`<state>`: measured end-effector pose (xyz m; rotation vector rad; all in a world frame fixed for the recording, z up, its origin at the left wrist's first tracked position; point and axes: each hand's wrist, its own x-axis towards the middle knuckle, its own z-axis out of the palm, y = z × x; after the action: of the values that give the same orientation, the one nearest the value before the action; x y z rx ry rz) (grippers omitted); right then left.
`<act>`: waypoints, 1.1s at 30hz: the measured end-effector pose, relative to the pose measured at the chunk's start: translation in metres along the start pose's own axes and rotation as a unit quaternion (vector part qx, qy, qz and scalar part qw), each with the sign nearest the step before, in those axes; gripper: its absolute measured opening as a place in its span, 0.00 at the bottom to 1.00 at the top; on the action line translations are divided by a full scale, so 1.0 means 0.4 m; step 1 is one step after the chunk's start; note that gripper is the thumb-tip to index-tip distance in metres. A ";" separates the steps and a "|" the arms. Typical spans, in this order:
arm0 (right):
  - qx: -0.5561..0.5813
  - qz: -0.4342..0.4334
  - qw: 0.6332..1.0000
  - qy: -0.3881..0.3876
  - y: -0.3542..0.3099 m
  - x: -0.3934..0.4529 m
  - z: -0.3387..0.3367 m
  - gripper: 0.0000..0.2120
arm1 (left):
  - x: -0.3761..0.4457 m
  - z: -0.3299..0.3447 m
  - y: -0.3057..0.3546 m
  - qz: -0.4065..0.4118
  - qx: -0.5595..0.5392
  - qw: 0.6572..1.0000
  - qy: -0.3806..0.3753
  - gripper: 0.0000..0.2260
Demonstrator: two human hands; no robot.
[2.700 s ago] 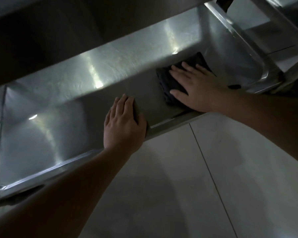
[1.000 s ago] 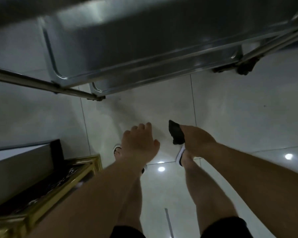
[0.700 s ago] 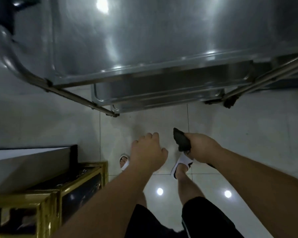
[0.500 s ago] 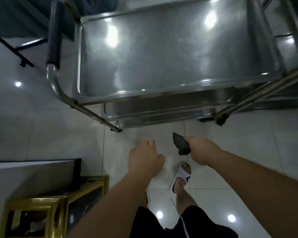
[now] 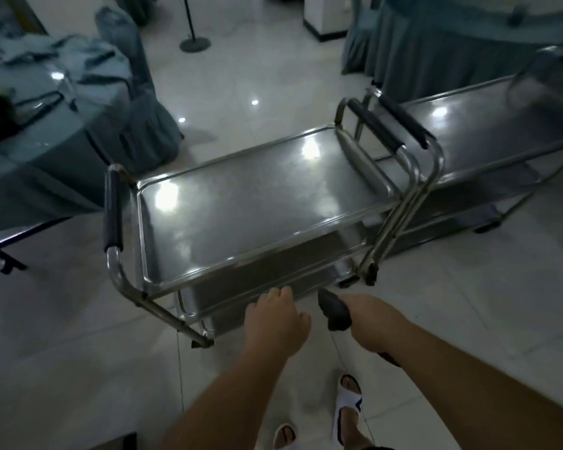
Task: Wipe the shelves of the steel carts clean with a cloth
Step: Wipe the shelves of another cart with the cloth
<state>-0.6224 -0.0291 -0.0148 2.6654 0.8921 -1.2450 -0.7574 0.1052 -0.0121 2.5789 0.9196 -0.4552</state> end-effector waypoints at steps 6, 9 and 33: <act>0.038 0.017 0.996 0.083 0.140 -0.074 -0.074 0.21 | -0.004 -0.047 0.161 0.057 0.027 0.998 0.014 0.28; 0.065 0.018 0.990 0.122 0.245 -0.101 -0.130 0.19 | 0.011 -0.072 0.262 0.083 0.045 0.995 0.026 0.27; 0.096 0.063 0.980 0.165 1.000 0.046 -0.561 0.10 | 0.360 -0.135 1.108 0.153 0.063 0.984 0.071 0.22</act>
<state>-0.2482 -0.2863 0.0517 3.0880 0.6480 -0.9216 -0.3522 -0.1138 0.0769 2.8336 0.5346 -0.2522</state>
